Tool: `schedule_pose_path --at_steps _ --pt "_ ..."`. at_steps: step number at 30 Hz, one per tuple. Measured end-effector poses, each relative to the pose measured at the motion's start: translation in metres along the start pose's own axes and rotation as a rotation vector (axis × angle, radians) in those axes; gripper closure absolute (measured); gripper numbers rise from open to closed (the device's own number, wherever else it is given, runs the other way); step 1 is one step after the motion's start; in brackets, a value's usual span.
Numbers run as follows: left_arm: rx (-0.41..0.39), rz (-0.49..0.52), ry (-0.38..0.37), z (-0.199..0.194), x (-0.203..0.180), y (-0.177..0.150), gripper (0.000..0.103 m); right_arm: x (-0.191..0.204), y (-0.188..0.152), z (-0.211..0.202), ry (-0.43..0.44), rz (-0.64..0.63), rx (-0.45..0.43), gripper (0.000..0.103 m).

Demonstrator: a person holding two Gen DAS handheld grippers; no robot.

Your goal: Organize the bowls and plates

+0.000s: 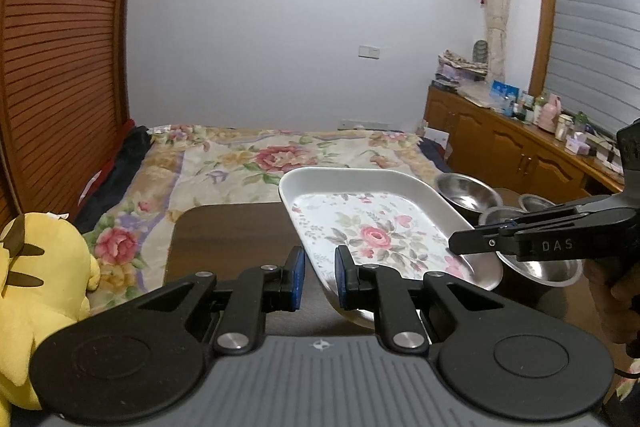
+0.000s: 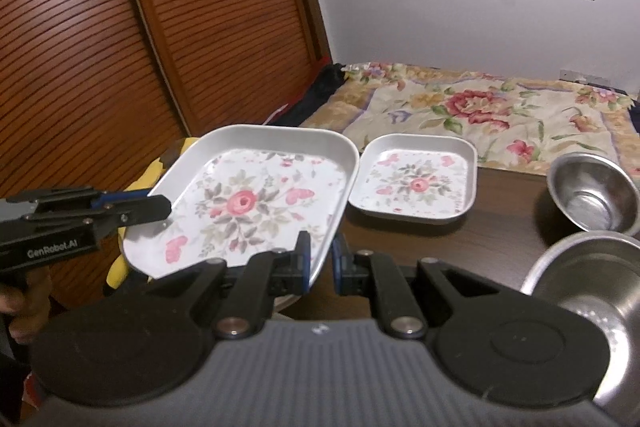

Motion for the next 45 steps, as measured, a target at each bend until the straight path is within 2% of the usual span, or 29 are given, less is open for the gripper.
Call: schedule_pose_path --at_steps 17,26,45 --pt "0.015 0.021 -0.027 -0.015 -0.021 -0.021 0.085 -0.009 -0.031 -0.038 -0.043 0.029 -0.033 0.09" --pt "0.021 0.011 -0.019 -0.021 -0.024 -0.029 0.085 -0.006 -0.041 -0.038 -0.035 0.026 -0.025 0.09" --pt "0.134 -0.007 -0.018 -0.007 -0.03 -0.084 0.085 -0.004 -0.091 -0.035 -0.056 0.026 0.023 0.09"
Point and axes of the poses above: each gripper's, at about its wrist camera, not at the fingertips, and z roughly the way its jaws point, x to its left, y to its top, the point moved 2 cm from there along z, roughly the way its jaws point, and after that the axes turned 7 degrees about -y, right-handed, at the moved point
